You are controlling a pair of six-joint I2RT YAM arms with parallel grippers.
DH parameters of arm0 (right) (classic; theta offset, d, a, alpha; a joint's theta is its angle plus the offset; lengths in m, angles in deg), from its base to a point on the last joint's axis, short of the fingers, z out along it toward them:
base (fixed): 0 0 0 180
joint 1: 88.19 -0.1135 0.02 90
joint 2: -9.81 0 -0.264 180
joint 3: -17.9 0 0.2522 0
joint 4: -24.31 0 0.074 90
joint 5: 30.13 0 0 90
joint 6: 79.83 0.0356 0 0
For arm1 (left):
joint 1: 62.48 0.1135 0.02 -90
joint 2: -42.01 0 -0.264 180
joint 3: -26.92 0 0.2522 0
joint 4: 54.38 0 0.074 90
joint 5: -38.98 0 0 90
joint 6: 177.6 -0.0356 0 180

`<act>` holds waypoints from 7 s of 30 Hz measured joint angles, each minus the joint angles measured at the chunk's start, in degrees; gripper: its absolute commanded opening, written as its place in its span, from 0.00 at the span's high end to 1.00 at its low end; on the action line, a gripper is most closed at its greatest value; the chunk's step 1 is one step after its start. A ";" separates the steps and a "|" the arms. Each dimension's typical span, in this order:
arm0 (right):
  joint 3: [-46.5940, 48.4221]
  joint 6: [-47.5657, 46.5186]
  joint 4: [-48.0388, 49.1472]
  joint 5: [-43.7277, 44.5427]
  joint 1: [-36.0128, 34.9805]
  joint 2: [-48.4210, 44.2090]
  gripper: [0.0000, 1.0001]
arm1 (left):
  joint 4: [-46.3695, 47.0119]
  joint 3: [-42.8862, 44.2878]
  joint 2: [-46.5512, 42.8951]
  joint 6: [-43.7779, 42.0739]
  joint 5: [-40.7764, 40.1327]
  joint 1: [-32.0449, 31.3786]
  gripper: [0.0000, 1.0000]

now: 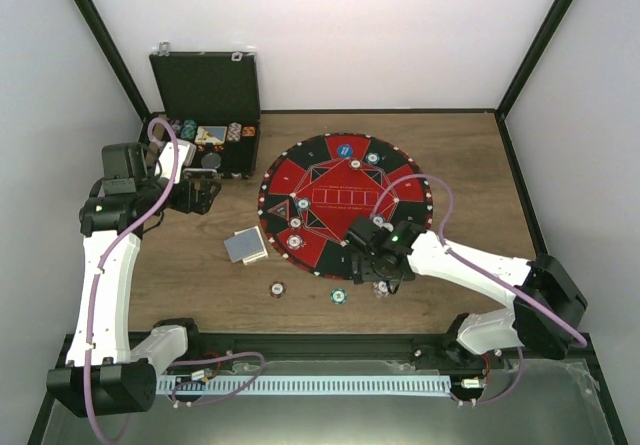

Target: Distribute texas hold em gaming equipment

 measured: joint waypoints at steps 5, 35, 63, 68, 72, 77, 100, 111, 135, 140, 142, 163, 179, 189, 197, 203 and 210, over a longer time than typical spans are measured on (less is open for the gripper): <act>-2.34 1.73 0.13 -0.33 0.00 -1.42 0.10 | 0.00 0.00 0.00 0.00 0.13 0.00 0.00; -7.45 2.93 5.97 -2.80 0.00 1.90 0.37 | -0.02 0.00 0.37 -0.02 0.15 0.00 0.00; -7.50 3.45 5.64 -2.71 0.00 2.14 0.68 | 0.00 0.02 0.85 -0.20 -0.07 0.00 0.00; -6.93 3.45 3.80 -2.21 0.00 2.14 0.74 | 0.00 0.02 0.92 -0.20 -0.07 0.00 0.00; -3.91 3.32 0.79 -1.29 0.50 2.03 0.76 | 0.00 0.02 0.92 -0.20 -0.07 0.00 0.00; 1.79 1.49 -1.44 -0.22 2.84 1.40 0.77 | 0.00 0.02 0.92 -0.20 -0.04 0.00 0.00; 52.57 -18.23 5.14 -2.29 25.03 42.66 0.82 | -0.61 0.37 1.20 -0.17 0.17 0.02 0.00; 74.51 -19.65 4.87 -6.86 24.96 61.68 0.82 | -0.81 0.37 2.71 -0.59 -0.50 0.00 0.00; 79.25 -20.74 6.45 -7.87 24.09 67.87 0.34 | -0.87 0.37 3.96 -1.07 -0.66 0.00 0.00; 79.58 -20.92 6.54 -7.23 23.78 67.82 0.33 | -0.96 0.42 3.52 -1.07 -0.63 0.00 0.00; 79.58 -20.94 6.45 -7.02 23.71 67.63 0.33 | -1.16 0.66 3.37 -1.07 -0.59 0.00 0.00; 13.64 -11.65 14.93 0.26 7.78 7.34 0.19 | -2.23 0.98 3.30 -1.44 0.39 0.00 0.00; -10.82 3.82 10.38 -2.01 1.16 -5.51 0.17 | -2.25 0.98 3.30 -1.42 1.49 0.00 0.00; -12.04 5.22 11.61 -2.21 0.68 -2.03 0.24 | -2.47 1.40 3.30 -1.46 1.46 0.00 0.00; -13.92 5.57 12.92 -2.67 0.63 0.42 0.40 | -2.51 1.51 3.30 -1.49 1.46 0.00 0.00; -13.92 5.53 12.98 -2.34 0.63 0.44 0.48 | -2.51 1.51 3.30 -1.49 1.46 0.00 0.00; -13.86 5.33 12.94 -2.40 0.61 0.44 0.51 | -2.51 1.51 3.30 -1.49 1.46 0.00 0.00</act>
